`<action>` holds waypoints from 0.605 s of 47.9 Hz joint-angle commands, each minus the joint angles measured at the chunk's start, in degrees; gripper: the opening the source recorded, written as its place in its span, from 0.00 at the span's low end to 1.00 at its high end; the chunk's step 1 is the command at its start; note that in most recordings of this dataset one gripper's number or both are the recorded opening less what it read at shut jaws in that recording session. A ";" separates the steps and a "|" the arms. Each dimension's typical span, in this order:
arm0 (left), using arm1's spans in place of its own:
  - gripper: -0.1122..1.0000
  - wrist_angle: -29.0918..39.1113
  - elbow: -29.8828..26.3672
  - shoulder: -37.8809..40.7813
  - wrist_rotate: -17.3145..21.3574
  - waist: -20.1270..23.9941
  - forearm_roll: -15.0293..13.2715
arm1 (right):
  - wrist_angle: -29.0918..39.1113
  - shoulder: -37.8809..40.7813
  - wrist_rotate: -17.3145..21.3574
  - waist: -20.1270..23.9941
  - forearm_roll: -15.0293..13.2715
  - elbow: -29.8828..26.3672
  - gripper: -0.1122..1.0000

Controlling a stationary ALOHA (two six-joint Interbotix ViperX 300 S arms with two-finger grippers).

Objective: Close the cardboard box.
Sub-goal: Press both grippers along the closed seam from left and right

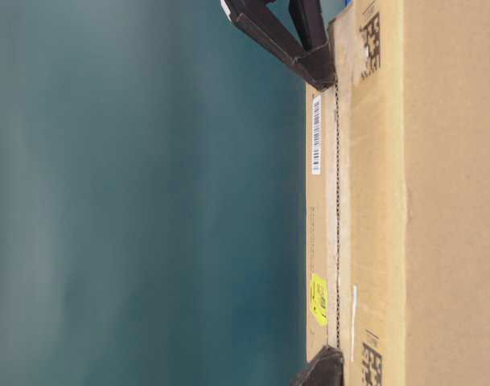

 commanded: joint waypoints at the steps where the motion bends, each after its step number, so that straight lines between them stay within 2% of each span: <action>1: 0.10 -0.97 -0.44 0.35 0.09 0.35 -0.18 | -0.18 -1.05 0.09 -0.18 0.09 -0.62 0.10; 29: 0.10 -1.32 -0.62 0.53 0.09 0.62 -0.26 | 0.00 -1.05 0.09 -0.09 0.09 -0.62 0.10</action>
